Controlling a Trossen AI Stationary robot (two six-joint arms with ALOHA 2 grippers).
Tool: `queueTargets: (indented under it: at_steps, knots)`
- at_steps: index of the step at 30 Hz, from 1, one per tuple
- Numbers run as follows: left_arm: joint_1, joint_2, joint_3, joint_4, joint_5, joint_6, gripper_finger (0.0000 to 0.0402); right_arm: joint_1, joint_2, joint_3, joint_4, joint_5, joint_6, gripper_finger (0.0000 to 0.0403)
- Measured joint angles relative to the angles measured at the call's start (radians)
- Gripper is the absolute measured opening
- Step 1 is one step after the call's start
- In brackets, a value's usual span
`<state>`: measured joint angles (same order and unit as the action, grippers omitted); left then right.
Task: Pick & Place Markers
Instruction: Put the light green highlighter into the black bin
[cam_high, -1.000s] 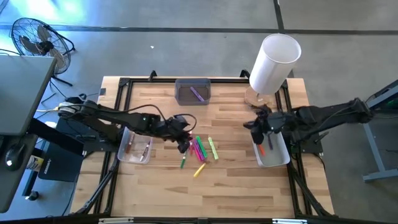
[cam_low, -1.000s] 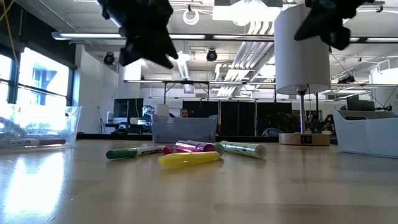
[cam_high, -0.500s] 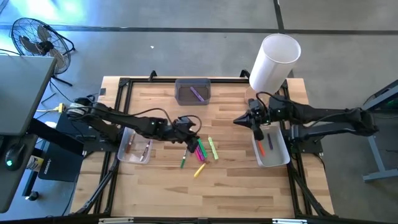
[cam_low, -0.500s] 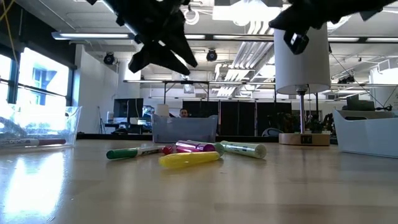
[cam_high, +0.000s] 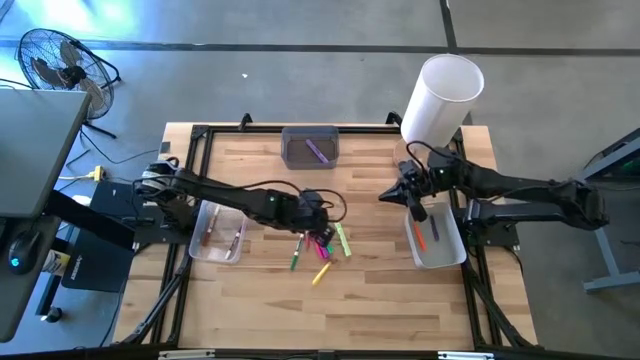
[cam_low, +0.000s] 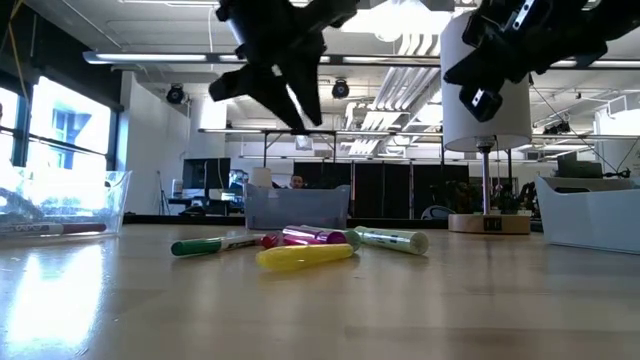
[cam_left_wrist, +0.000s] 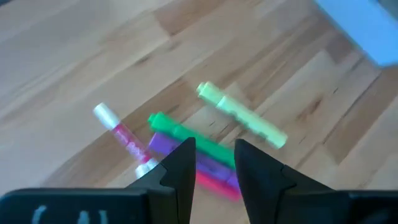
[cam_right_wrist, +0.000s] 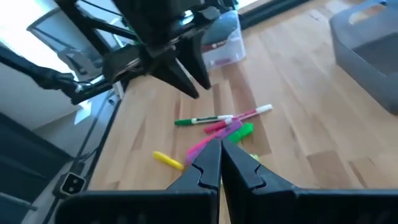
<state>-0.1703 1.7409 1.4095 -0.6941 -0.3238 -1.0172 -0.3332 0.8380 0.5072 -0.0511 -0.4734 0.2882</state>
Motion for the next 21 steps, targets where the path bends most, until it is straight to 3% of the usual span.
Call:
queueTargets:
  at_steps: [4,8,15,21]
  knots:
    - [-0.002,0.005,0.02,0.016,0.014,0.018,0.0108,0.025,0.027,0.0,-0.019,0.021,-0.017,0.0]
    - [-0.023,0.001,0.017,0.016,-0.014,0.107,0.0101,0.089,0.065,0.008,-0.026,0.144,-0.044,0.0]
    - [-0.033,-0.049,0.017,-0.009,-0.016,0.264,0.001,0.206,0.176,0.069,-0.06,0.325,-0.024,0.0]
    - [-0.033,-0.12,0.014,-0.131,-0.086,0.359,0.0002,0.292,0.34,0.242,-0.213,0.537,0.004,0.0]
